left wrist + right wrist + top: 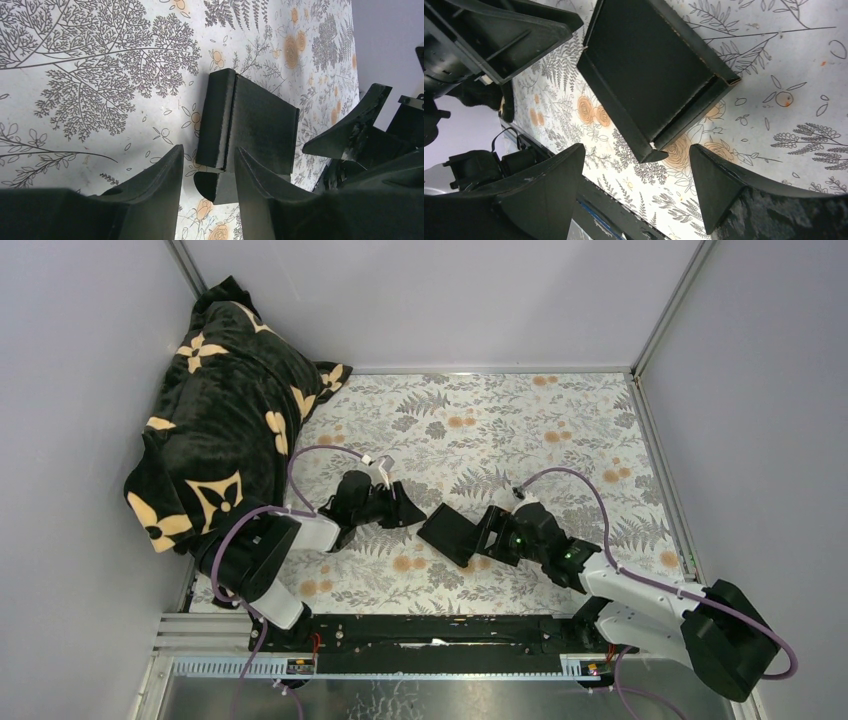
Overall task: Fold the paper box
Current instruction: Close the paper box at the center of the board.
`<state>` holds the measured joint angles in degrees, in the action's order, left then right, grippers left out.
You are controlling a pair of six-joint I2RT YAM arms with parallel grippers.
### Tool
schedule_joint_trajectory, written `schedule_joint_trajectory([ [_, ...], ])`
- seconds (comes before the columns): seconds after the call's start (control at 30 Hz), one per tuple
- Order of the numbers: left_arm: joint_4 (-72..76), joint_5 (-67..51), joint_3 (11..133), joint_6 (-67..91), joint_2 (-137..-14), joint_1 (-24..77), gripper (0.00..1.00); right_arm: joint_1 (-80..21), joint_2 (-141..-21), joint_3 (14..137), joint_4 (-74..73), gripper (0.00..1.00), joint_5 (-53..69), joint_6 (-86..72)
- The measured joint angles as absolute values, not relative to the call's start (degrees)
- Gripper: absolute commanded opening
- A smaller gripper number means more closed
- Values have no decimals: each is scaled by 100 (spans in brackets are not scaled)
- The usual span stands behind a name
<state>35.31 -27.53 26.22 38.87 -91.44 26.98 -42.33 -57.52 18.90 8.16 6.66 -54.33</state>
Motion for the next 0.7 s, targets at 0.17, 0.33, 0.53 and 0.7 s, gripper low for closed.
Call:
schedule_joint_trajectory([
  [0.17,3527,-2751,2582,3885,-9126,2657,49,-4233,-5946,1885,864,84,502,-5496],
  [0.33,3430,-2622,2488,3885,-8934,2657,49,-4224,-6206,1885,1059,84,379,-5498],
  [0.53,3367,-2484,2362,3887,-8689,2657,49,-4038,-6777,1894,1400,84,416,-5426],
  [0.7,3286,-2412,2228,3885,-8562,2657,49,-3660,-7067,2056,1570,84,484,-5238],
])
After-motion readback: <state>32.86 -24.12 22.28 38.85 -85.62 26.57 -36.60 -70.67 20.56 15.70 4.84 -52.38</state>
